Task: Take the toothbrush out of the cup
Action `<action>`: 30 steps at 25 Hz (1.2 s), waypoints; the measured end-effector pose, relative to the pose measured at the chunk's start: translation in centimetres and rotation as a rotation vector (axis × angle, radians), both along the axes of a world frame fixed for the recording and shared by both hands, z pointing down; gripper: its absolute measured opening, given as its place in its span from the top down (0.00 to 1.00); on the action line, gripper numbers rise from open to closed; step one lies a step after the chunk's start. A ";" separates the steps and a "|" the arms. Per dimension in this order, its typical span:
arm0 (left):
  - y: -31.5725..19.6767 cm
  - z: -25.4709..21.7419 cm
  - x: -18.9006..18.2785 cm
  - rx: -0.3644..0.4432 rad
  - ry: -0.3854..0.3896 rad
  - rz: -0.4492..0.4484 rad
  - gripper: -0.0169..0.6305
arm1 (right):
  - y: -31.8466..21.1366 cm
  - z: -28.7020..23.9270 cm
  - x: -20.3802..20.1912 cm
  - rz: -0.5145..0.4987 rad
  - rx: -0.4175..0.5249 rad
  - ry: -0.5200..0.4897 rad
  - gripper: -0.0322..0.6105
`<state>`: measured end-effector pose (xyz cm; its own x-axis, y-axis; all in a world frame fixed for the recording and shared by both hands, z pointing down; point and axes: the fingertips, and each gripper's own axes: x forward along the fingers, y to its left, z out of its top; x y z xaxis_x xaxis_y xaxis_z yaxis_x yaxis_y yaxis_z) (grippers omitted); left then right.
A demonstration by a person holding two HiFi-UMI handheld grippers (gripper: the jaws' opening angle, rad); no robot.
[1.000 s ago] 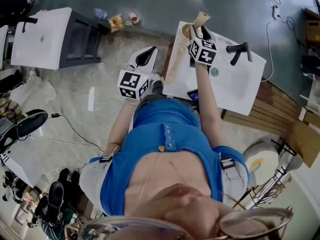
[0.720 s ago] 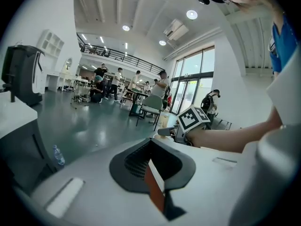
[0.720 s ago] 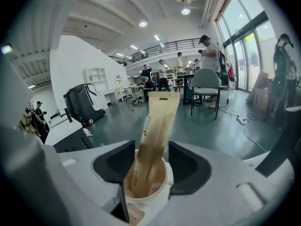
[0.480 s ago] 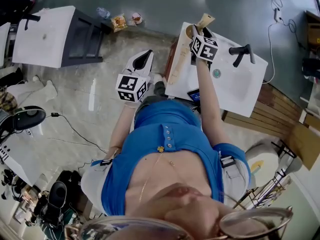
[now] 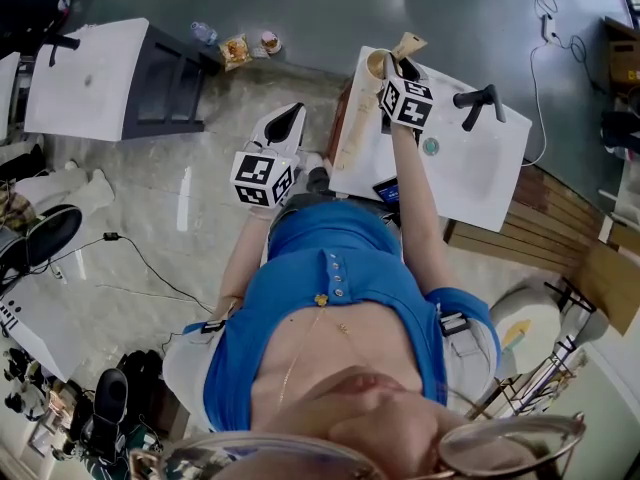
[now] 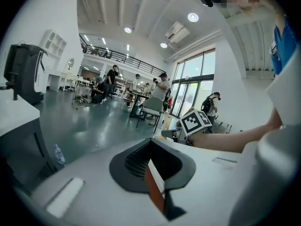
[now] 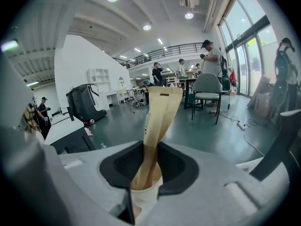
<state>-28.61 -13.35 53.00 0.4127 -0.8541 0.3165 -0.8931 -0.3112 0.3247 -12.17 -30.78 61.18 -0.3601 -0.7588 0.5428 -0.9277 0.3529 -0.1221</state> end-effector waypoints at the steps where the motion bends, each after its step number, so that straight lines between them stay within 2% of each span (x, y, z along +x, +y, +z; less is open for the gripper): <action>1: 0.1 -0.1 0.1 0.002 0.002 0.001 0.97 | 0.1 -0.3 0.1 -0.003 0.008 -0.001 0.81; 8: 1.0 -0.8 0.5 0.017 0.012 0.004 0.97 | 0.7 -2.2 0.4 -0.017 0.057 -0.025 0.82; 15: 1.8 -1.5 0.9 0.033 0.013 0.015 0.97 | 1.2 -5.2 0.4 -0.029 0.145 -0.046 0.83; 30: 3.0 -2.4 3.0 0.061 0.021 0.090 0.97 | 3.5 -10.2 0.9 -0.050 0.252 -0.064 0.83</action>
